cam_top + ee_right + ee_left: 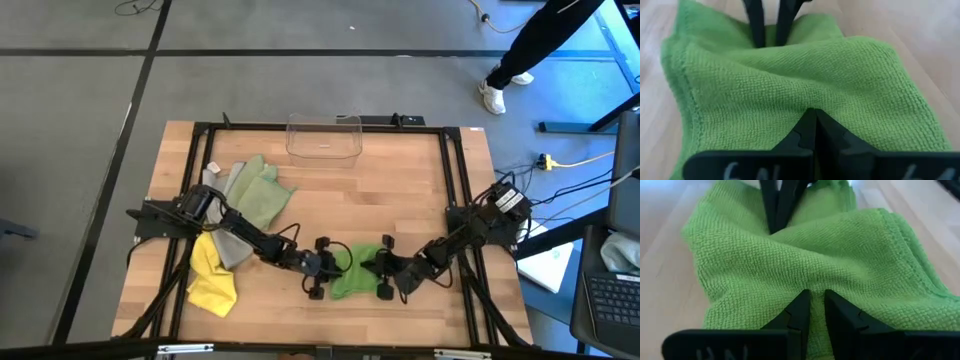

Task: Fold microfiber towels
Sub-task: Fold the green microfiber cloth

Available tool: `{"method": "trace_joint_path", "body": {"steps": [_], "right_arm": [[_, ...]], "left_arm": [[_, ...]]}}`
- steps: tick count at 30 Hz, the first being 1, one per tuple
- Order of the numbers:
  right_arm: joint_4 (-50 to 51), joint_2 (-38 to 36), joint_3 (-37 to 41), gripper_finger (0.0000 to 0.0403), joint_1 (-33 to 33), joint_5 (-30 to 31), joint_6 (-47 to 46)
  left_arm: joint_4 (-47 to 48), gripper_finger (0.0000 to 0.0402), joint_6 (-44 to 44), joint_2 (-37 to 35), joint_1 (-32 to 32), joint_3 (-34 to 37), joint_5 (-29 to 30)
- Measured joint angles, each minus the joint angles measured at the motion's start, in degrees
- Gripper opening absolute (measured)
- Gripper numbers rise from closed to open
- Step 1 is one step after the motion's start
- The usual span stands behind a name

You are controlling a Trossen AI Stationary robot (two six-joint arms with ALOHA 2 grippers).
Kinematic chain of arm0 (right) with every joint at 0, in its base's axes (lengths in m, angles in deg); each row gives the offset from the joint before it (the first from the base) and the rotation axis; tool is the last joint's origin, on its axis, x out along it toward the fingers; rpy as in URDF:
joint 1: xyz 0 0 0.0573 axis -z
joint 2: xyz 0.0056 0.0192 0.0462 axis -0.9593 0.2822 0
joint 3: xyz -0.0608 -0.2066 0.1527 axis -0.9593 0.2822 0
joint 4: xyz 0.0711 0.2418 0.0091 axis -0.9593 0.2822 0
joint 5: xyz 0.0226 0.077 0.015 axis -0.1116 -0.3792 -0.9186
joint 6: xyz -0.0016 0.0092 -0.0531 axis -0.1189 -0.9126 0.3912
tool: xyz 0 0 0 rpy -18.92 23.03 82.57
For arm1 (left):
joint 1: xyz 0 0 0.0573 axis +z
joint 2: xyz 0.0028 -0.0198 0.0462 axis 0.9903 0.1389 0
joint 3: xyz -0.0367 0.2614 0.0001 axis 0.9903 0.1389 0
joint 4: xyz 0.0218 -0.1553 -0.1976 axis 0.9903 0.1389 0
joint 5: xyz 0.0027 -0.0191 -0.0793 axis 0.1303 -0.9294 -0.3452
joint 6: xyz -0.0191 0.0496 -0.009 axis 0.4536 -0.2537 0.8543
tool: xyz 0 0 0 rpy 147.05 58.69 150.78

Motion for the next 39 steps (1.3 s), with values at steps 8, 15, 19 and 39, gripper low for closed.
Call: {"method": "trace_joint_path", "body": {"steps": [8, 15, 19, 39], "right_arm": [[1.09, -2.08, 0.17, 0.0007, -0.96, -1.64, 1.74], [1.83, -4.33, 0.39, 0.0007, 0.14, -1.39, 7.71], [1.47, -7.02, 0.39, 0.001, 0.48, -0.76, 8.14], [6.19, -25.54, 0.22, 0.0061, -5.59, 2.7, 12.18]], "left_arm": [[17.07, 0.0055, 6.14, -6.37, -0.54, 0.11, 3.95], [18.83, 0.0055, 5.92, -8.31, -1.54, 0.38, 4.99], [19.05, 0.0055, 5.77, -8.33, -1.62, 0.38, 5.05], [30.18, 0.0055, -30.68, -13.52, -11.71, 0.29, 8.12]]}}
